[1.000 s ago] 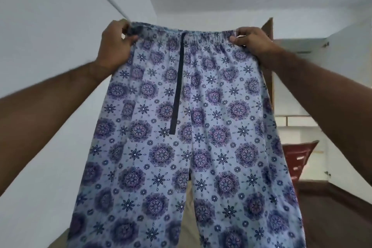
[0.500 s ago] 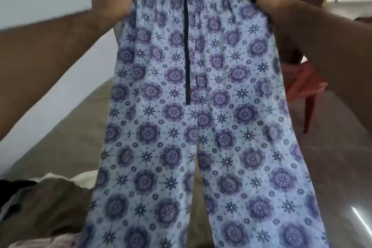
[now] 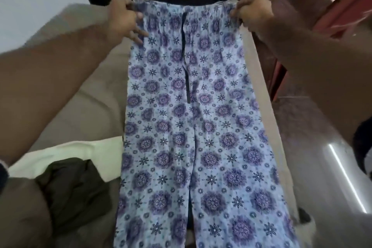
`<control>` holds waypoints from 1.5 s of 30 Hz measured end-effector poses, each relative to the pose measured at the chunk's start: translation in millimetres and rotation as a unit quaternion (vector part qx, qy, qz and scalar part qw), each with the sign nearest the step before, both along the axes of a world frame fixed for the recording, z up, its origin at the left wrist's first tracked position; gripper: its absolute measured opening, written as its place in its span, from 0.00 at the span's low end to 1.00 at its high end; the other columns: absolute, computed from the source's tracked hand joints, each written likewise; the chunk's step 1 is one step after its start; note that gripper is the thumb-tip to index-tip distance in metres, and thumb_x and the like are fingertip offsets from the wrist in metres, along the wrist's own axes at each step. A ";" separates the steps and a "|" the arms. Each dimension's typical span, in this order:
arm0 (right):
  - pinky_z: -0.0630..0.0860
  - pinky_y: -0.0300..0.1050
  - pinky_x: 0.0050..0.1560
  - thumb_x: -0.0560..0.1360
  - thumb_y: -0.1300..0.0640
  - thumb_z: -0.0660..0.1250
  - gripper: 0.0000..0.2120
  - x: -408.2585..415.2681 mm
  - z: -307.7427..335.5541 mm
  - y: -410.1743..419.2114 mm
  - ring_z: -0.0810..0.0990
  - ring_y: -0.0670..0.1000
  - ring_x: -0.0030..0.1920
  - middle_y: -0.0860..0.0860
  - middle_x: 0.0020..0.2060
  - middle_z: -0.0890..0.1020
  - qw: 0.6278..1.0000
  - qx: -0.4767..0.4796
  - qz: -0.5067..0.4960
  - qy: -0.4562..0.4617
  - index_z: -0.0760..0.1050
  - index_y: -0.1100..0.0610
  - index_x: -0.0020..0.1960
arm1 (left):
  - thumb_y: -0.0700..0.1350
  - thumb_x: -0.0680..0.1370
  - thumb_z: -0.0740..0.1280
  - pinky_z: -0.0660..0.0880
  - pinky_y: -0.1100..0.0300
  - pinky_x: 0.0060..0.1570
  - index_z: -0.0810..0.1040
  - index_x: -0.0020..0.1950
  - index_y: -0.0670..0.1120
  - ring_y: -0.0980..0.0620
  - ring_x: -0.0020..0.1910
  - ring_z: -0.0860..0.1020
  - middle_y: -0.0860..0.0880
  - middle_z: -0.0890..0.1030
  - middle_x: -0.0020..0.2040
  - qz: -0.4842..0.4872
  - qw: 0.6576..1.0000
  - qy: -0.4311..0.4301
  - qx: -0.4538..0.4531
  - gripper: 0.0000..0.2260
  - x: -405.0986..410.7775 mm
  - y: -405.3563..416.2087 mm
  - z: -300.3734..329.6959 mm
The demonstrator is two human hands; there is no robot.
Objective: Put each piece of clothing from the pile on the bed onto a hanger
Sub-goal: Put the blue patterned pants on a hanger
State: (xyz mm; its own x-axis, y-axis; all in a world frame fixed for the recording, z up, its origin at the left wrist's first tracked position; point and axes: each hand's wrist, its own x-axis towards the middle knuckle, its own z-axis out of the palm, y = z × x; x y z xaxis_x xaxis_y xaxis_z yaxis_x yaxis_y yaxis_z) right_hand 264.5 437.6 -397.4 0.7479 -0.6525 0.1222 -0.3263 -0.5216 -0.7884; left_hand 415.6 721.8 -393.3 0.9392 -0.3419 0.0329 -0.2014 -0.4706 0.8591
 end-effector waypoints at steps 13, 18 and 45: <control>0.80 0.40 0.36 0.79 0.62 0.69 0.08 -234.3 25.3 102.5 0.85 0.48 0.39 0.54 0.45 0.87 0.961 0.222 0.133 -0.095 0.76 0.59 0.57 | 0.35 0.80 0.66 0.83 0.56 0.42 0.77 0.60 0.41 0.48 0.50 0.85 0.46 0.84 0.52 -0.069 0.986 0.099 -0.116 0.09 -212.4 146.9 -1.3; 0.80 0.40 0.38 0.79 0.65 0.68 0.07 -366.0 -4.0 155.1 0.85 0.48 0.40 0.53 0.44 0.87 0.954 0.253 0.141 -0.072 0.77 0.61 0.57 | 0.39 0.75 0.74 0.81 0.52 0.49 0.80 0.49 0.52 0.49 0.50 0.83 0.52 0.85 0.48 -0.115 0.987 0.095 -0.063 0.08 -336.8 205.8 -24.9; 0.77 0.53 0.55 0.79 0.62 0.63 0.11 -458.8 -87.9 354.6 0.75 0.50 0.51 0.50 0.51 0.77 0.903 -0.187 0.356 0.151 0.79 0.54 0.58 | 0.47 0.83 0.54 0.43 0.25 0.69 0.51 0.81 0.59 0.30 0.79 0.46 0.45 0.45 0.83 -0.220 0.562 -0.275 0.748 0.28 -414.5 429.1 -61.5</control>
